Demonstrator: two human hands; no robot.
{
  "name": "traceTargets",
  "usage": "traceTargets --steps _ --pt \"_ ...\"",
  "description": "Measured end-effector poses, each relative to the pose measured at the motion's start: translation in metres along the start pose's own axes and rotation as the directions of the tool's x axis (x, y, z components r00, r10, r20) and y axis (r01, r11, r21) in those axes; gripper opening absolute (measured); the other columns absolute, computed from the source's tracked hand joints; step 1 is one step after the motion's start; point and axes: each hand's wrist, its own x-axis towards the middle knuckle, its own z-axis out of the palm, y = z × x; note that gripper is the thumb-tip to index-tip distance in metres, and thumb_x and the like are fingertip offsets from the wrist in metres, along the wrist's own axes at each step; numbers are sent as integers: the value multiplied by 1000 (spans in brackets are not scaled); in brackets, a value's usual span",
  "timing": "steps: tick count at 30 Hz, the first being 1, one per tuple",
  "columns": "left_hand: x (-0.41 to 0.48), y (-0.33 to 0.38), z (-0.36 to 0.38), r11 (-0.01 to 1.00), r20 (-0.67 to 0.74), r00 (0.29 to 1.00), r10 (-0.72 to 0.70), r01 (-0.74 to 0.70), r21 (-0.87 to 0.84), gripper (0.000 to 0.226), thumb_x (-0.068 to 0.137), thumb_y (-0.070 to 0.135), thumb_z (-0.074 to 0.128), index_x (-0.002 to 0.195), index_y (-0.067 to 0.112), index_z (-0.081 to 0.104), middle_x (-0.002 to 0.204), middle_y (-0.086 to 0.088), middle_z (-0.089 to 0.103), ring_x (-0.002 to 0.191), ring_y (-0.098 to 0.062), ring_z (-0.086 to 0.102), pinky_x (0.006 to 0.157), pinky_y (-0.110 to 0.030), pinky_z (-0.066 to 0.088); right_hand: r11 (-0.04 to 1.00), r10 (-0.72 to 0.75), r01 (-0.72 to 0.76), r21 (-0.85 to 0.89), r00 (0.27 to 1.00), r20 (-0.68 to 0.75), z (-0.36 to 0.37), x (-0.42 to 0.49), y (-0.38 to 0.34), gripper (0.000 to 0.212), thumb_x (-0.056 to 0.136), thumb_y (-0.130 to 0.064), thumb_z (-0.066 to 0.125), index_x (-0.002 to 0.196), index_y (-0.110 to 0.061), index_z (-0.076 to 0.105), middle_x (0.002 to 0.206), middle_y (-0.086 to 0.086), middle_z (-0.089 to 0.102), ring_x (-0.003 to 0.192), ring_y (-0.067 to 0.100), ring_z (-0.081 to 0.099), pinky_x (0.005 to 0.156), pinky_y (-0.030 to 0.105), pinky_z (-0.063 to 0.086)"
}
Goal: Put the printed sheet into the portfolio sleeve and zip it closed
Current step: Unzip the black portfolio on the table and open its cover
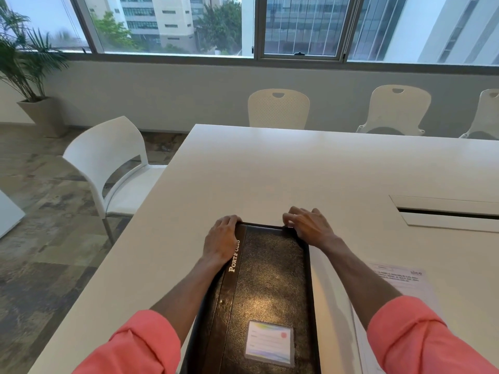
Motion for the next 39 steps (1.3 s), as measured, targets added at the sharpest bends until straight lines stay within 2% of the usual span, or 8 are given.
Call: traceTargets --steps 7,10,14,21,25,31,36,39 --pt "15 14 8 994 28 994 107 -108 26 36 112 12 46 145 17 57 150 -4 62 154 -23 41 130 -44 32 991 18 -32 131 994 112 -12 14 -5 28 111 -7 49 122 -23 70 126 -3 69 104 23 71 94 40 57" --pt "17 32 18 976 83 974 209 -214 47 37 118 28 38 149 17 55 157 -5 57 161 -23 34 136 -43 21 978 -11 -28 206 982 187 -20 21 -8 33 106 -3 54 123 -24 72 126 -2 69 110 20 69 91 41 60" --pt "20 51 34 964 119 959 257 -263 41 37 118 33 38 146 15 53 157 -7 56 161 -24 34 136 -43 21 975 -57 2 224 970 237 -17 32 -4 27 108 -9 58 122 -25 74 124 -1 67 111 20 67 92 43 60" --pt "23 54 39 965 7 965 260 -260 16 21 116 30 42 130 17 50 126 0 58 118 -15 55 116 -39 43 966 -77 27 258 979 189 -16 36 2 14 109 -19 62 115 -22 75 125 -2 65 108 20 69 91 43 59" --pt "25 51 39 959 13 962 272 -272 83 24 116 30 39 136 21 48 128 2 52 116 -15 49 111 -39 41 971 -65 25 239 985 158 -15 26 14 13 110 -24 62 112 -23 75 124 -3 67 104 19 70 80 31 49" --pt "27 49 38 953 14 966 257 -255 161 30 116 29 36 140 21 51 132 0 49 121 -18 48 112 -39 39 973 62 -91 214 988 138 -9 -6 36 16 112 -27 60 119 -24 73 123 -6 69 105 20 70 81 31 44" --pt "24 55 36 945 36 973 227 -229 234 29 117 28 34 138 19 53 133 -2 50 121 -20 49 113 -40 39 932 233 -242 269 970 63 4 -31 25 14 110 -25 62 116 -22 74 119 -6 73 111 18 69 98 41 51" --pt "22 58 33 947 41 979 200 -204 250 29 117 28 35 138 19 53 134 -3 50 122 -21 50 112 -40 40 889 338 -333 315 940 40 14 -47 16 10 107 -26 65 112 -23 74 116 -7 73 114 18 67 107 44 45"
